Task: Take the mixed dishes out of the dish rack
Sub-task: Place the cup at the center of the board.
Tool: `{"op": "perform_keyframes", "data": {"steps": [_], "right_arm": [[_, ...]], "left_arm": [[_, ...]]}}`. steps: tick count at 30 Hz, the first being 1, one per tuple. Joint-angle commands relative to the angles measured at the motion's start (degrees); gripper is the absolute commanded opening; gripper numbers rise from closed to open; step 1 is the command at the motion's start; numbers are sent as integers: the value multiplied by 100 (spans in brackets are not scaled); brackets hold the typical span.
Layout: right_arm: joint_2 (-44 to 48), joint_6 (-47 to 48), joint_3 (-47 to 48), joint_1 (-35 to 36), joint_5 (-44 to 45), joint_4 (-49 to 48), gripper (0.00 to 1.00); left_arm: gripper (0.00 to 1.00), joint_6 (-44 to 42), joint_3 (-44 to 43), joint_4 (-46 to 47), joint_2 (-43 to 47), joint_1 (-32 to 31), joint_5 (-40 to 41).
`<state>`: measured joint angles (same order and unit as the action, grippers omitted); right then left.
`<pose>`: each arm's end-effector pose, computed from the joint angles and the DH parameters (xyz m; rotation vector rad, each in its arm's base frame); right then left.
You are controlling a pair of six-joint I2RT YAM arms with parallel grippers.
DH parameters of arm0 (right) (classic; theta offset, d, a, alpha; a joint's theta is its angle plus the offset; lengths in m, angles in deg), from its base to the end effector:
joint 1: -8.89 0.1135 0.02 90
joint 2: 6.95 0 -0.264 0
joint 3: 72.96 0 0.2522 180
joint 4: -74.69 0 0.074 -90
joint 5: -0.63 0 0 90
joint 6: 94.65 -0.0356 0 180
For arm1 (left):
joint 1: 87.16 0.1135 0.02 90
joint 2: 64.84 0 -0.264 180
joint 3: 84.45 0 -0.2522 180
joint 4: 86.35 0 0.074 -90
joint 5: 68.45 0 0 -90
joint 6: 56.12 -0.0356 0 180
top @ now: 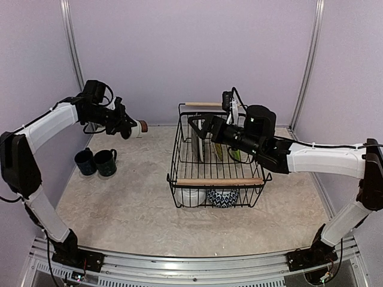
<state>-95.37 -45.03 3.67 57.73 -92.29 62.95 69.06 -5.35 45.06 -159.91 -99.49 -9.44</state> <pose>0.2416 0.2791 0.3258 -0.1703 1.7096 1.2363 0.3585 -0.0971 0.3311 -0.1900 2.4081 -1.0309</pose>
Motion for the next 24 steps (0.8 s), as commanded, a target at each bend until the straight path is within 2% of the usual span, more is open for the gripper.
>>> {"op": "perform_keyframes", "data": {"steps": [1,6,14,24], "right_arm": [[200,372,112,-24,459,792,100],[242,400,64,-24,507,861,100],[286,370,-53,-25,518,837,100],[203,330,-102,-24,436,661,100]], "left_arm": [[0,-939,-751,-2252,-835,-329,1857],[0,-1235,-1108,-2841,-1482,-643,2862],[0,-1397,-1329,-3197,-1992,-849,3469],[0,-1518,-1488,-3207,-2425,-787,3425]]}}
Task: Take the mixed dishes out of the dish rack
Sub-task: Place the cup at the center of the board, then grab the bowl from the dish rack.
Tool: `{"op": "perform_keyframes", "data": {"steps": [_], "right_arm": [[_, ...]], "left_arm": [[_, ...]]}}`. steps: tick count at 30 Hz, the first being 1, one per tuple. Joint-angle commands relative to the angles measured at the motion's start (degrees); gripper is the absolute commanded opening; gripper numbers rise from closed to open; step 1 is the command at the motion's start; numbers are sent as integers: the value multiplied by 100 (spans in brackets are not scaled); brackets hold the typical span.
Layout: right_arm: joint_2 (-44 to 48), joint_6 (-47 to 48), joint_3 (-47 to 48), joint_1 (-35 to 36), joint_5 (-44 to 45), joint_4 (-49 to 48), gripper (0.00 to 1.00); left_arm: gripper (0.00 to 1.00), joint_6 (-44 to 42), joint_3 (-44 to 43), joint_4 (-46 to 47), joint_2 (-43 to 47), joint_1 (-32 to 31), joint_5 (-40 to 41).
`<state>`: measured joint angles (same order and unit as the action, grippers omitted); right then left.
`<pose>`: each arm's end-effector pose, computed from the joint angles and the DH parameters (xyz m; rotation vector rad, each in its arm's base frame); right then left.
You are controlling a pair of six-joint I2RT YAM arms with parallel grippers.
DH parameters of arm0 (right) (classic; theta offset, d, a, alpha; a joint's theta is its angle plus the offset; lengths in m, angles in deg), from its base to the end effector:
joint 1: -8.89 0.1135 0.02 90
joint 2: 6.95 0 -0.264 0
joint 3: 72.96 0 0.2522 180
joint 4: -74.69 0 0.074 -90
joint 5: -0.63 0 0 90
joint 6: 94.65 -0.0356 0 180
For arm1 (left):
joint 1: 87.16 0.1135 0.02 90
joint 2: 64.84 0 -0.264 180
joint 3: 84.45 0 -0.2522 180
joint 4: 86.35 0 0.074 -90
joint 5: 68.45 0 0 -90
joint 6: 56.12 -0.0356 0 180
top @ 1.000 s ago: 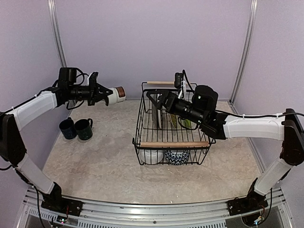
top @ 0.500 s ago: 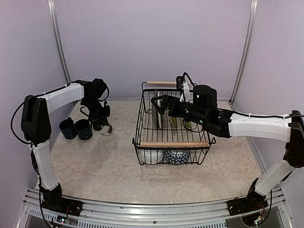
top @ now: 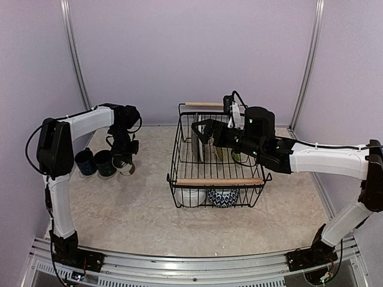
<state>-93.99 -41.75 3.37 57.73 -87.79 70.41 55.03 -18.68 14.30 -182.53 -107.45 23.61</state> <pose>0.2397 0.2727 0.3180 -0.1627 1.8002 1.0827 0.3833 -0.1403 0.2233 -0.0260 3.0114 -0.0163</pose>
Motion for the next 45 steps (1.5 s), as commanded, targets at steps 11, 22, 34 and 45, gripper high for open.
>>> {"op": "perform_keyframes", "data": {"steps": [11,22,34,45], "right_arm": [[118,34,-150,-28,67,-16,100],[83,91,-102,-24,101,176,100],[120,794,425,-25,749,1886,100],[-607,1352,1679,-24,1066,4841,100]], "left_arm": [[2,-120,-414,-165,-405,0,177],[21,-129,-415,-176,-397,-84,254],[41,-120,-60,181,388,-166,310],[57,-135,758,1150,1782,-166,-468]]}}
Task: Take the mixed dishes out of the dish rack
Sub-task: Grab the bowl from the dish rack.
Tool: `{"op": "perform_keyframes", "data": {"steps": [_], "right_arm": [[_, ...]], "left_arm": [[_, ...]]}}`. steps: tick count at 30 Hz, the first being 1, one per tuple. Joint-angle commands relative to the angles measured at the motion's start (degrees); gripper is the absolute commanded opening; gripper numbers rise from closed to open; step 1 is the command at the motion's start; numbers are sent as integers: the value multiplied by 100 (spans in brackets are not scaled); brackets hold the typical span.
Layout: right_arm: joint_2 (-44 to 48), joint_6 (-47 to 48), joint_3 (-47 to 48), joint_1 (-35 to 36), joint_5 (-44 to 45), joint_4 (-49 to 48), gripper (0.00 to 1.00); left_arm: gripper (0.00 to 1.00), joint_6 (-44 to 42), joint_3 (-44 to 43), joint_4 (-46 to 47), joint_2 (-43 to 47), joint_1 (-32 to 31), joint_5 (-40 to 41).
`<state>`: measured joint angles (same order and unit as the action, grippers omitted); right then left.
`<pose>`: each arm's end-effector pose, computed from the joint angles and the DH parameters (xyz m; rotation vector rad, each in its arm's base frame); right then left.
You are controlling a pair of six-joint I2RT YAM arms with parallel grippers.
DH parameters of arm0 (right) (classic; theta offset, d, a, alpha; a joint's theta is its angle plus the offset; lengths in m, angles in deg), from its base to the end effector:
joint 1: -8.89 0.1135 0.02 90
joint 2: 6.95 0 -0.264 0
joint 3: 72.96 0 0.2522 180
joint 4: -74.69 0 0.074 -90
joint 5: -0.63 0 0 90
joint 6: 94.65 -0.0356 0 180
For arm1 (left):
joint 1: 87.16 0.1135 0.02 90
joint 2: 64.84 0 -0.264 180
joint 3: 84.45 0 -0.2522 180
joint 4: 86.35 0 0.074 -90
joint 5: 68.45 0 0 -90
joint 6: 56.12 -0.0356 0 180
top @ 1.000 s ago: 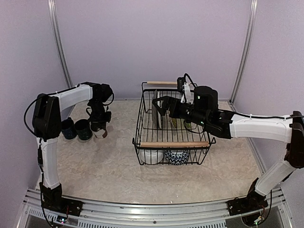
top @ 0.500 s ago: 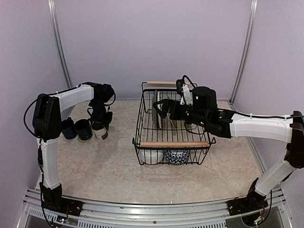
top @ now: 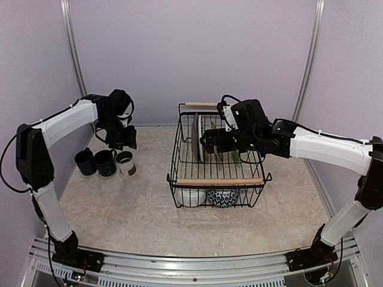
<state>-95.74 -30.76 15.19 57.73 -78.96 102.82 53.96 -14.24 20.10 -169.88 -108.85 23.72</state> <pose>0.2432 0.2684 0.3222 -0.3056 2.1001 0.6097 0.3531 -0.1390 0.2872 0.0292 2.7792 -0.1362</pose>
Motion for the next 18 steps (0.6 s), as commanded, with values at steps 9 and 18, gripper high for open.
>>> {"op": "perform_keyframes", "data": {"steps": [9,18], "right_arm": [[-1263,154,1215,-18,-57,3460,100],[-1951,375,1977,128,-349,3602,100]], "left_arm": [[73,13,715,1136,1420,-36,-1170],[80,27,906,1414,1760,-29,-1561]]}}
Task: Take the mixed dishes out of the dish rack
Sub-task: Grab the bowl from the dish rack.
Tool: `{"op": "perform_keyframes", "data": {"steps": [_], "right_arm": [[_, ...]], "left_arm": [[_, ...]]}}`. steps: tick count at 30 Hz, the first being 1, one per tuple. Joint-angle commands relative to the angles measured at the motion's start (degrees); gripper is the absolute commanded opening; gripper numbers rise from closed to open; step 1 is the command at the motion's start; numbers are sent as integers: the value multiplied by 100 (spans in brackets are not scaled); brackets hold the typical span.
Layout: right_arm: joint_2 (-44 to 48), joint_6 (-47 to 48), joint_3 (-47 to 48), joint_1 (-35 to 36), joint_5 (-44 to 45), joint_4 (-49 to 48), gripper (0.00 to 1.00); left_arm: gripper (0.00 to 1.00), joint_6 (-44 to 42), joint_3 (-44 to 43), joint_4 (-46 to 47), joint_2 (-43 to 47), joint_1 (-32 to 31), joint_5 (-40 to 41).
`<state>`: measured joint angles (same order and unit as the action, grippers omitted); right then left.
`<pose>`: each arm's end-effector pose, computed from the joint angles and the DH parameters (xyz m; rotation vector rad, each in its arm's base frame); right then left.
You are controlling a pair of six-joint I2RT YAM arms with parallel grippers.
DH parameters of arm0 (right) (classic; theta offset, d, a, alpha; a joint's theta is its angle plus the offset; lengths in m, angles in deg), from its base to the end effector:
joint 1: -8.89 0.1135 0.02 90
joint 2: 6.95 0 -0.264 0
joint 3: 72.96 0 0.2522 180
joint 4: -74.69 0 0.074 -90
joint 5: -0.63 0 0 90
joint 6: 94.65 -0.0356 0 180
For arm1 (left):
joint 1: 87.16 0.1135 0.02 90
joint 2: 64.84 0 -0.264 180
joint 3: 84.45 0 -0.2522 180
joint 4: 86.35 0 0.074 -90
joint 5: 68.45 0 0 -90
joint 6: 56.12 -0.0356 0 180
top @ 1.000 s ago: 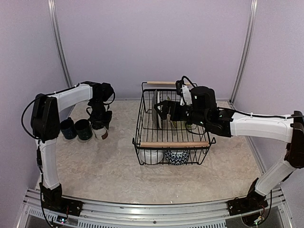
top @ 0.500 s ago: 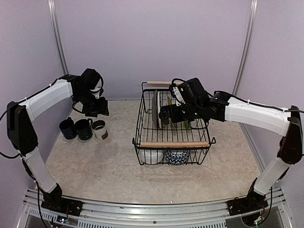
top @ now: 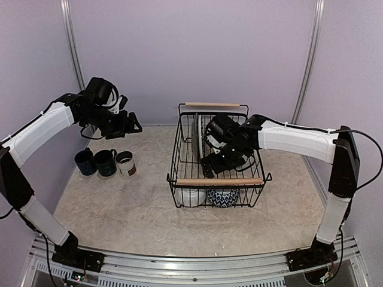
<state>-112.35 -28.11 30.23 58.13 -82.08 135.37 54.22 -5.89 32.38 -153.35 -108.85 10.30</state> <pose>0.2593 0.2939 0.2610 -0.5569 2.6179 0.2451 0.3053 -0.1289 0.3525 0.1218 2.4709 -0.5646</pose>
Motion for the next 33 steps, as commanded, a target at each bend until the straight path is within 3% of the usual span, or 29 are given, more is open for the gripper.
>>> {"op": "perform_keyframes", "data": {"steps": [1,10,22,30,33], "right_arm": [[-352,100,537,82,15,439,100],[-478,-112,327,86,153,1080,100],[-586,-60,-76,47,-134,868,99],[-548,11,-115,34,56,901,100],[-527,5,235,-6,181,992,91]], "left_arm": [[80,5,68,171,102,-35,-231],[83,106,39,161,129,-61,-362],[84,33,155,277,335,-169,-234],[85,194,16,437,390,-189,-648],[86,507,-585,254,351,-199,-882]]}}
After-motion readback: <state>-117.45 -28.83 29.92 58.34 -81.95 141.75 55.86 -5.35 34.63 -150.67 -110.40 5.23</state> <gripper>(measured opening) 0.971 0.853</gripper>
